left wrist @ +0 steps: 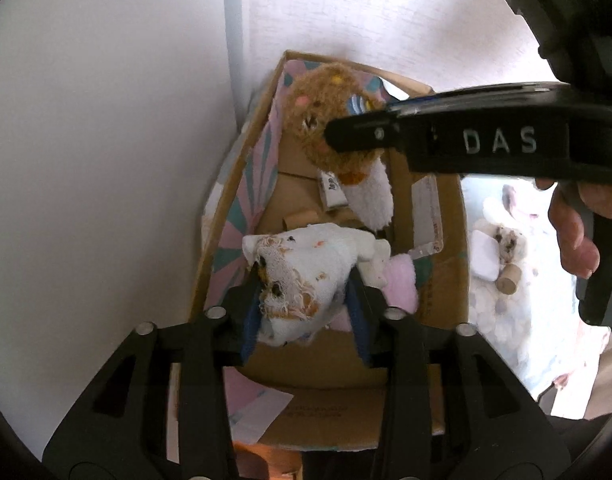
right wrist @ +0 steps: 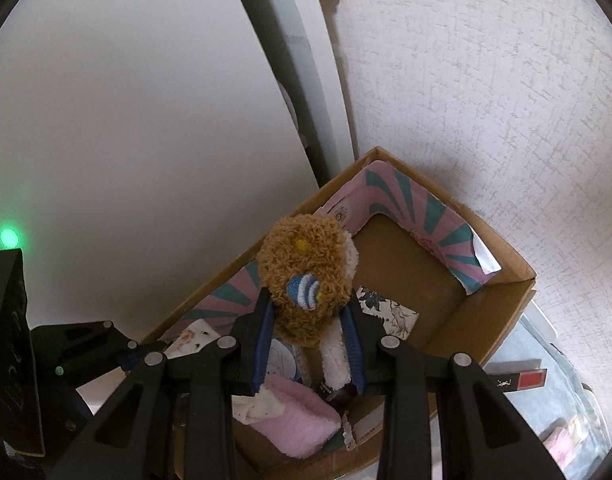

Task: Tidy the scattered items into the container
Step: 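Carry the white plush and teddy bear with both grippers over the box, then open both grippers to drop the plush and teddy bear into the box, then move both grippers back to the items on the floral tray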

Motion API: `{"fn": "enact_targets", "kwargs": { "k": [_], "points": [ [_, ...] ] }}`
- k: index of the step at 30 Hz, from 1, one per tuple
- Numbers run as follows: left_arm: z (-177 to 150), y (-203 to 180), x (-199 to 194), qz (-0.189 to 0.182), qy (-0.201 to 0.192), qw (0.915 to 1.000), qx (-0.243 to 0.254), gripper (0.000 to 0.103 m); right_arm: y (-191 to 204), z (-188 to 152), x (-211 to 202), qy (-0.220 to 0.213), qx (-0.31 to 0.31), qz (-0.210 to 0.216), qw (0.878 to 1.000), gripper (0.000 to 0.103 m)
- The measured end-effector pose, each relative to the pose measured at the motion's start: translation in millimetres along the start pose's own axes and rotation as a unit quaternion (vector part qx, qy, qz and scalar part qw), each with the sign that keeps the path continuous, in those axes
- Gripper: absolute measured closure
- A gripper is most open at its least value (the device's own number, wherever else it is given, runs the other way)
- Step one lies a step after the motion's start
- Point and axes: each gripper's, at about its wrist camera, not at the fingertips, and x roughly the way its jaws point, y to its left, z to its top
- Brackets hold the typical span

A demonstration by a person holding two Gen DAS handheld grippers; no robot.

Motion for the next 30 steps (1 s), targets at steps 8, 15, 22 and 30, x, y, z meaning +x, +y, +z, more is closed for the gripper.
{"fn": "enact_targets", "kwargs": {
  "k": [8, 15, 22, 30],
  "points": [
    [1, -15, -11, 0.033, -0.020, 0.9990, 0.021, 0.006, -6, -6, -9, 0.022, 0.013, -0.017, 1.000, 0.051],
    [3, -18, -12, 0.031, -0.009, 0.9993, 0.021, 0.006, -16, -10, -20, 0.018, 0.016, -0.035, 0.999, 0.046],
    [9, -28, -21, 0.032, -0.020, 0.9989, 0.029, 0.006, -23, -19, -40, 0.004, 0.026, -0.040, 0.999, 0.046],
    [19, -49, -38, 0.028, -0.037, 0.9979, 0.045, 0.006, -36, -30, -71, -0.018, 0.053, -0.035, 0.998, 0.046]
  ]
}}
